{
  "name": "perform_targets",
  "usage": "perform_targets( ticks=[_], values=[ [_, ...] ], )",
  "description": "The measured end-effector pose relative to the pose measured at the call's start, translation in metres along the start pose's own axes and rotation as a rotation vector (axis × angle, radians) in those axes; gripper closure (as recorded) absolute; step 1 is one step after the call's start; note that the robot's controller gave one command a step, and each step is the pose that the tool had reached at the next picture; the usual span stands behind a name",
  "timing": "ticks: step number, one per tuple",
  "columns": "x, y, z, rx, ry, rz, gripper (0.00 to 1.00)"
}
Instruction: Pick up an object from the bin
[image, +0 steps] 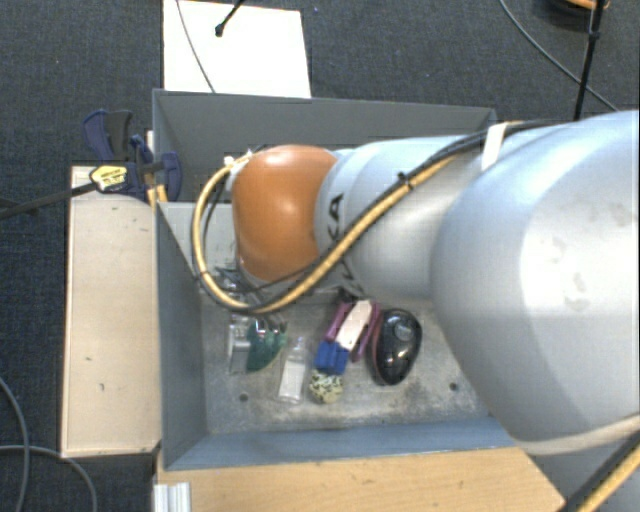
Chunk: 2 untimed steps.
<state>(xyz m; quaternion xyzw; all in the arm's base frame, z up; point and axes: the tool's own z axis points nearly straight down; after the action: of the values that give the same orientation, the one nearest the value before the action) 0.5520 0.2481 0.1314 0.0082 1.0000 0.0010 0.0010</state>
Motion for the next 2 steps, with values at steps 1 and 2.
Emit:
perform_targets(
  ticks=[1, 2],
  values=[
    [0.058, -0.096, 0.001, 0.006, 0.006, -0.035, 0.0],
    [-0.01, -0.134, 0.059, 0.004, 0.001, 0.035, 0.0]
  ],
)
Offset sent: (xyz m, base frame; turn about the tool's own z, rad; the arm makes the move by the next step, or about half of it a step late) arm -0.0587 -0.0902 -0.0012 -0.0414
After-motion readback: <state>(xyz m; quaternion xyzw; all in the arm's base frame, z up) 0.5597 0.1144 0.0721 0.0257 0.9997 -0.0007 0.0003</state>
